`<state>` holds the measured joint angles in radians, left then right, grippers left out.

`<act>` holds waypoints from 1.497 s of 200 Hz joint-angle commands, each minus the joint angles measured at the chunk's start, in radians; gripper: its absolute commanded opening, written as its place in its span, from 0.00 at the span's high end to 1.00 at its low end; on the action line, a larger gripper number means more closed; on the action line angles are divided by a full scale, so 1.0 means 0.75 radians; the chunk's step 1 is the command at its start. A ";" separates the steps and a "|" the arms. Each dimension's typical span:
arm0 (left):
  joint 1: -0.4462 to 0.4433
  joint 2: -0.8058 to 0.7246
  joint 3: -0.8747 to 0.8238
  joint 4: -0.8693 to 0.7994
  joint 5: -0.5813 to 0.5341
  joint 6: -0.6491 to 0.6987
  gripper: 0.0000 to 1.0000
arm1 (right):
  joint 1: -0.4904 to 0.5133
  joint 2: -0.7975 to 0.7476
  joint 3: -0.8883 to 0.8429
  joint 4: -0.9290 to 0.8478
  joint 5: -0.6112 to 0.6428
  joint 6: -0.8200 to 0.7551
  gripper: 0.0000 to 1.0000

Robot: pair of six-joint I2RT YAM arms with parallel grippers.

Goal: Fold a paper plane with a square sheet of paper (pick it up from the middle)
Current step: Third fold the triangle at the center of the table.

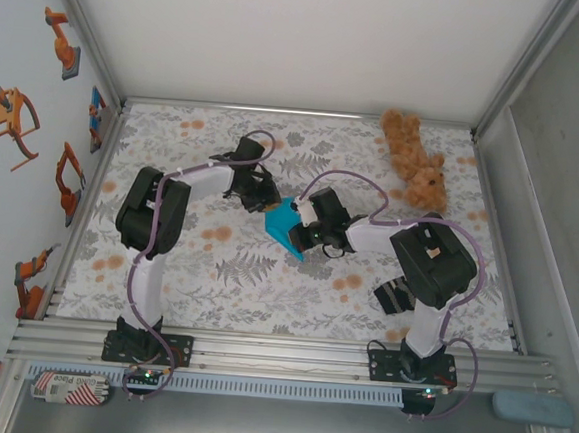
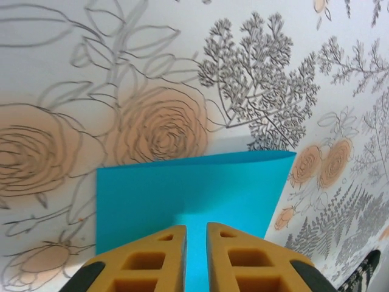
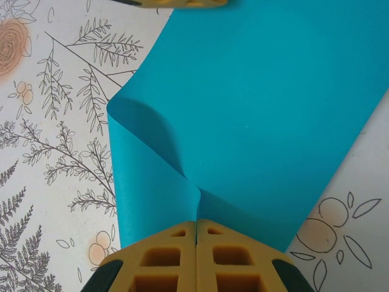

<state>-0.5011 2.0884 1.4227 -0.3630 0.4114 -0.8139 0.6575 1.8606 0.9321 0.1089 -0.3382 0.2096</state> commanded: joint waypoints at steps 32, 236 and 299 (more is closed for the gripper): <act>-0.008 0.062 0.024 -0.068 -0.030 0.027 0.89 | -0.007 0.006 0.041 -0.033 0.022 0.012 1.00; -0.012 0.102 0.038 -0.122 -0.033 0.067 0.92 | -0.009 0.041 0.060 -0.049 0.013 0.012 1.00; -0.014 0.102 0.038 -0.122 -0.031 0.067 0.92 | -0.010 0.057 0.068 -0.063 0.016 0.014 1.00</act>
<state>-0.5041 2.1246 1.4448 -0.4007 0.4011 -0.7898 0.6563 1.8759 0.9604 0.0853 -0.3267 0.2104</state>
